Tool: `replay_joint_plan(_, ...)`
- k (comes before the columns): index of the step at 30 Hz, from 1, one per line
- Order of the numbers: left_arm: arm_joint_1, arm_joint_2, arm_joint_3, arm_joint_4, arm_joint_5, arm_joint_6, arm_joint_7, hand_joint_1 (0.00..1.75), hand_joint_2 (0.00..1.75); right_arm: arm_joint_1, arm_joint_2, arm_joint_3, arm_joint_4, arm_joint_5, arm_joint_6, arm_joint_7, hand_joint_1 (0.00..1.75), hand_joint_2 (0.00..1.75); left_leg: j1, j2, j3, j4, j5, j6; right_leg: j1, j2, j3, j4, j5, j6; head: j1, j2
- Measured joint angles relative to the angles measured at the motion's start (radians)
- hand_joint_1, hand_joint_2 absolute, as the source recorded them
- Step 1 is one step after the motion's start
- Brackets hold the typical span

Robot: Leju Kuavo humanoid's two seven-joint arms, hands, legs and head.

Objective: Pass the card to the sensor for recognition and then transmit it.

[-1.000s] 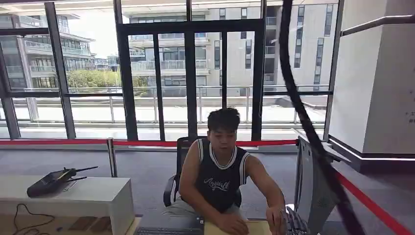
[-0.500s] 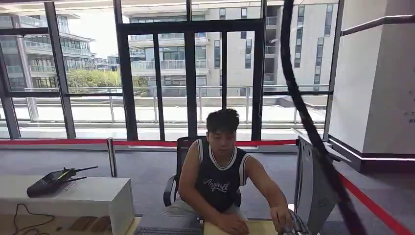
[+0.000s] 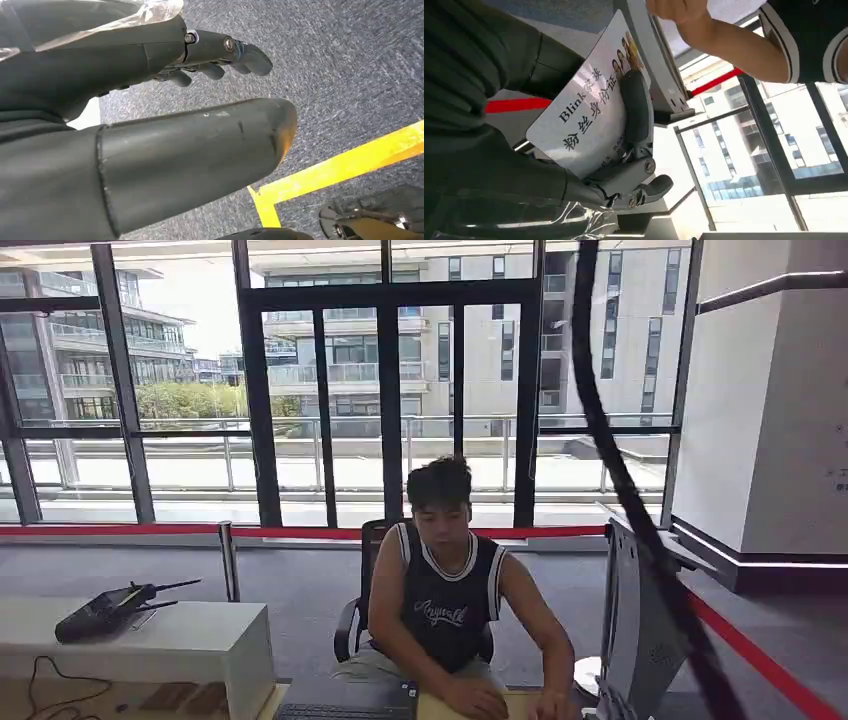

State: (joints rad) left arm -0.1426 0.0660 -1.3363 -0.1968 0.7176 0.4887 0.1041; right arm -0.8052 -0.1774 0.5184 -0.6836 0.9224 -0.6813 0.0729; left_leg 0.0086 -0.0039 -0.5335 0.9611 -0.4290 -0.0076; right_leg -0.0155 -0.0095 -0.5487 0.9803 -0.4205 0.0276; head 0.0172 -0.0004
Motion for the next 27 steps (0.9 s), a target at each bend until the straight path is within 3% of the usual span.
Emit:
replay_joint_plan(5,0.001,0.000,-0.001,0.000,0.008,0.003,-0.008,0.00,0.00,0.051,-0.039,0.008,-0.014,-0.026,0.067,0.035,1.75,1.75,0.000,0.000,0.000,0.000,0.000,0.000,0.000,0.000,0.000,0.000,0.000,0.000,0.000,0.000)
replay_joint_plan(12,0.002,0.000,-0.001,0.000,0.016,0.000,0.005,0.00,0.00,0.112,-0.075,0.019,0.006,-0.084,0.073,0.026,1.75,1.75,0.000,0.000,0.000,0.000,0.000,0.000,0.000,0.000,0.000,0.000,0.000,0.000,0.000,0.000)
replay_joint_plan(27,0.002,0.000,-0.001,0.000,0.029,0.009,0.002,0.00,0.00,0.168,-0.065,0.058,0.111,-0.111,0.082,-0.004,1.75,1.75,0.000,0.000,0.000,0.000,0.000,0.000,0.000,0.000,0.000,0.000,0.000,0.000,0.000,0.000)
